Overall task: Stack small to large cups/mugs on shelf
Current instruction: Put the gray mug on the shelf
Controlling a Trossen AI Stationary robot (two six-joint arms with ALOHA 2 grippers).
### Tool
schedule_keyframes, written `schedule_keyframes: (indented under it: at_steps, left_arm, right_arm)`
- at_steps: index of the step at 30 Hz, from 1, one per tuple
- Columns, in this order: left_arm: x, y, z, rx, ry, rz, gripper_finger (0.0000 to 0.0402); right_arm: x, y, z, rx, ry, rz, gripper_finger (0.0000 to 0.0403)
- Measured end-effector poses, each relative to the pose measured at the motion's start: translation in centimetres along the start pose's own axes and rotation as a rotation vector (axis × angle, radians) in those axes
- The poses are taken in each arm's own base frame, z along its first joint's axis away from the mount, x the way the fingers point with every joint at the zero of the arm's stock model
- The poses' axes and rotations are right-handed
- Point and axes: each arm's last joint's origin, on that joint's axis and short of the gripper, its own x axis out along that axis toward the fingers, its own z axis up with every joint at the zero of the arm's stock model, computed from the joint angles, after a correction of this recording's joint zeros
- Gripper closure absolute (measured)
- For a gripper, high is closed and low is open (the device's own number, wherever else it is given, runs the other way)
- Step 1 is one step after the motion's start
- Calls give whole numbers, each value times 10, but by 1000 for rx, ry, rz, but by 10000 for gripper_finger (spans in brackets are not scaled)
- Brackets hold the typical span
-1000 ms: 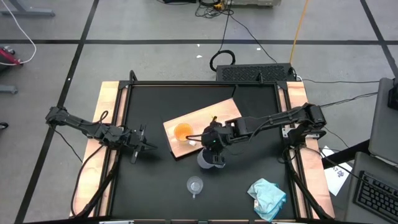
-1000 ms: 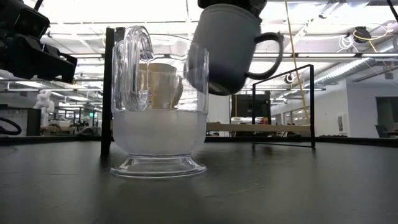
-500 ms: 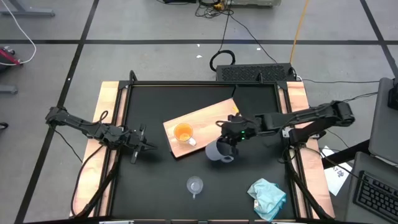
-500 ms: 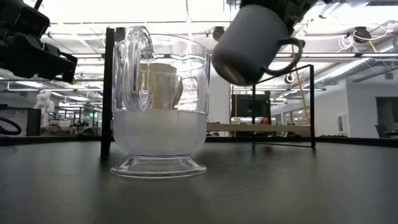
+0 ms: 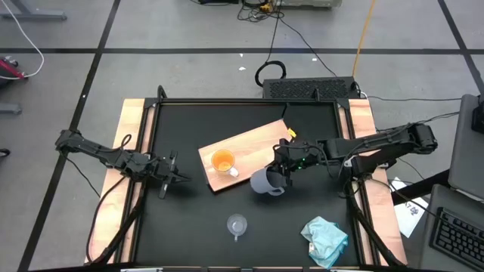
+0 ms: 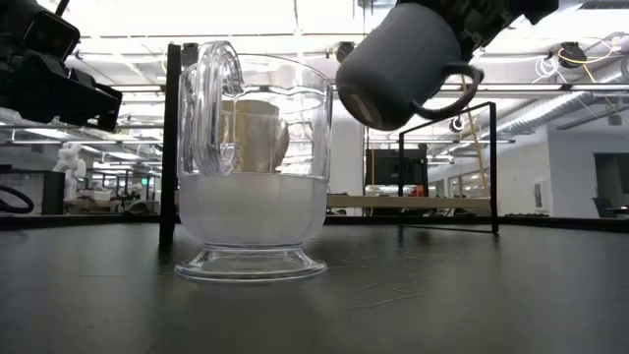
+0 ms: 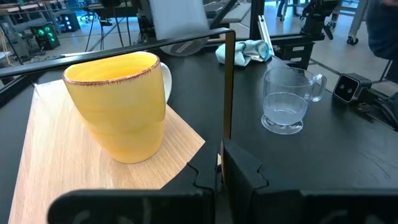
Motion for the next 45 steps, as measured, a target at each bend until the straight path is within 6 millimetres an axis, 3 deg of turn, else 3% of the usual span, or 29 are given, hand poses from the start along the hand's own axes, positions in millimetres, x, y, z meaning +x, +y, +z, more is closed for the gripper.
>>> schedule_keyframes:
  at_steps: [5,11,23,28,37,45]
  left_arm:
    - [0,0,0,0,1,1,376]
    - [0,0,0,1,2,1,376]
    - [0,0,-1,48,12,12,376]
    - [0,1,-1,61,12,18,376]
    - [0,0,-1,53,11,18,376]
    - [0,0,-3,51,27,17,376]
  right_arm:
    - [4,-11,-10,16,7,-31,399]
    - [3,-31,-8,47,-3,-81,399]
    - [-21,-72,25,170,162,-169,399]
    - [-15,-77,34,184,226,-181,399]
    - [15,-85,52,191,398,-190,399]
    - [26,-90,71,180,398,-223,399]
